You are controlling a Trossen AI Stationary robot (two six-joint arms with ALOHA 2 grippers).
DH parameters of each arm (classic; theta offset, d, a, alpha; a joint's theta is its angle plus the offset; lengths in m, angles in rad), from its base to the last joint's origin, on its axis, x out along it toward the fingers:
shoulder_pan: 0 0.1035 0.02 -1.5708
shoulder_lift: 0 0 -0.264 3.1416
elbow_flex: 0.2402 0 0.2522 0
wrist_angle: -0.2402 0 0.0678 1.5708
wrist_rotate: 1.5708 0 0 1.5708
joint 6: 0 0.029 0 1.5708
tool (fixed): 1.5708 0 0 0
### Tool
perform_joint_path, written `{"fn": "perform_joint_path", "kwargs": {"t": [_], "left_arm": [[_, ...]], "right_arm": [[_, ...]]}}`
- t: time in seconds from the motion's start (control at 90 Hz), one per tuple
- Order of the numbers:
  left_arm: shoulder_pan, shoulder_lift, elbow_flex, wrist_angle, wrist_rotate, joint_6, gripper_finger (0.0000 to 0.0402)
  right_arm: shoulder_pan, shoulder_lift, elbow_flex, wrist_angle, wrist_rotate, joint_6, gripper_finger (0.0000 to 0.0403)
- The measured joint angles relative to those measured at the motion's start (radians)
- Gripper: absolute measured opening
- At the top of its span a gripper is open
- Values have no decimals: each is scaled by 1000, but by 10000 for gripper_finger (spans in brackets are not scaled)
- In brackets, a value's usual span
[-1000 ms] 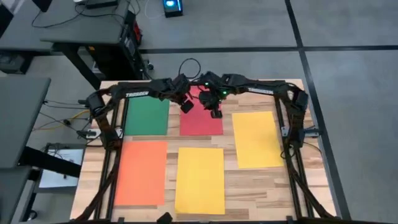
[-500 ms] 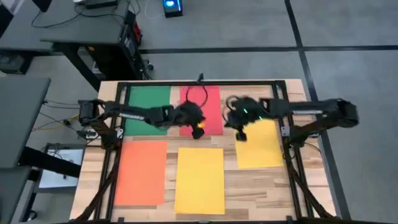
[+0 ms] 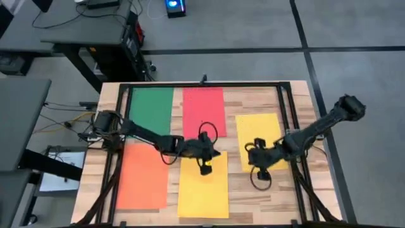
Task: Organize paper
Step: Stack the yellow paper on top of the yellow paper
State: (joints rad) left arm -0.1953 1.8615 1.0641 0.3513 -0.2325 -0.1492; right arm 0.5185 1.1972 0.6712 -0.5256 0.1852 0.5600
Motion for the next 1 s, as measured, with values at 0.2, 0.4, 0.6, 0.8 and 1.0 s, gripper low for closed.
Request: {"fn": "perform_joint_path", "kwargs": {"t": [0.2,0.4,0.6,0.8,1.0], "left_arm": [[-32,24,1,11,0,-13,0],[-40,24,0,0,0,-15,0],[-34,24,0,1,0,-1,0],[-5,24,0,44,-1,25,0],[33,24,0,67,-1,25,0]], "right_arm": [[99,135,0,25,0,95,0],[134,259,12,55,-3,113,2],[168,280,61,35,-6,62,55],[176,287,70,10,25,1,137],[169,339,70,-71,138,-62,223]]}}
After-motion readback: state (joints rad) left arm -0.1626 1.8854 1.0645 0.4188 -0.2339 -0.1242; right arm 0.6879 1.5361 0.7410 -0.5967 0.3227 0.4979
